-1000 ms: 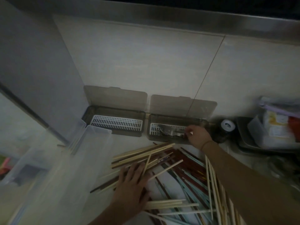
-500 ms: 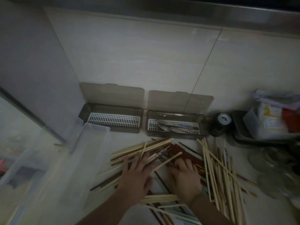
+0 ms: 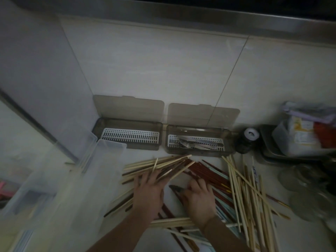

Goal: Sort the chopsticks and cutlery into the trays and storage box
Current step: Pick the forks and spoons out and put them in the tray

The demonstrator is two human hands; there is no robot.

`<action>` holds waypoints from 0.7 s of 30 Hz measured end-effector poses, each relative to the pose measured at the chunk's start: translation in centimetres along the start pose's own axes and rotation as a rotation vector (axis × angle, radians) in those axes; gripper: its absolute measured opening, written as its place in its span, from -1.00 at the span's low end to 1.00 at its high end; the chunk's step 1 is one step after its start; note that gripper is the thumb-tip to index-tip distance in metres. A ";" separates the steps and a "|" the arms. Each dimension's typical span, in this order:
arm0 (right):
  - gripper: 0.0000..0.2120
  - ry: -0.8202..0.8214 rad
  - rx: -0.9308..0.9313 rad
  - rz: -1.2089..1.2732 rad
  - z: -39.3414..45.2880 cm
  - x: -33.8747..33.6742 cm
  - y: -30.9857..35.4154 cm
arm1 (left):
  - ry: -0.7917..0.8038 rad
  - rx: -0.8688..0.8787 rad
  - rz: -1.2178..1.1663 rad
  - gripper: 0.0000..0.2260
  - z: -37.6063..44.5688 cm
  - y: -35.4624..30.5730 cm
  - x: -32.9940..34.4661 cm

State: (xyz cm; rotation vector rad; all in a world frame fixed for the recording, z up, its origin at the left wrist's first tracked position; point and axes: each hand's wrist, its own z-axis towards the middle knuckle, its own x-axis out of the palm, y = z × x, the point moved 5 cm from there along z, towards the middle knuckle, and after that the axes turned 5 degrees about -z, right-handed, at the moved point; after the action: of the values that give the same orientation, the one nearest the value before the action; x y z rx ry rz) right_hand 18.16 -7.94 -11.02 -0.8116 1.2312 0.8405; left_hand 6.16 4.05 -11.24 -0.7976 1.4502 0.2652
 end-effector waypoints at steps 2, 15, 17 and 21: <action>-0.84 -0.015 -0.006 0.019 -0.2 0.0 -0.2 | -0.059 0.062 -0.046 -0.53 0.1 0.2 -0.3; -0.87 0.114 0.058 -0.081 0.4 0.6 0.9 | -0.068 0.172 0.045 -0.78 1.0 -1.1 0.2; -0.84 0.123 0.060 -0.106 0.7 0.5 1.2 | -0.067 0.167 0.048 -0.78 1.0 -1.2 0.2; -0.79 0.161 0.085 -0.094 0.8 0.8 1.4 | -0.033 0.210 0.124 -0.83 1.0 -1.7 0.1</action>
State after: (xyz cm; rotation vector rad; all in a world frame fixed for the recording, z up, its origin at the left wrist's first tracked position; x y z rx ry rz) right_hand 17.39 -6.55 -11.79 -0.8744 1.3502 0.6520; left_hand 7.99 3.46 -10.84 -0.5320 1.4712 0.2142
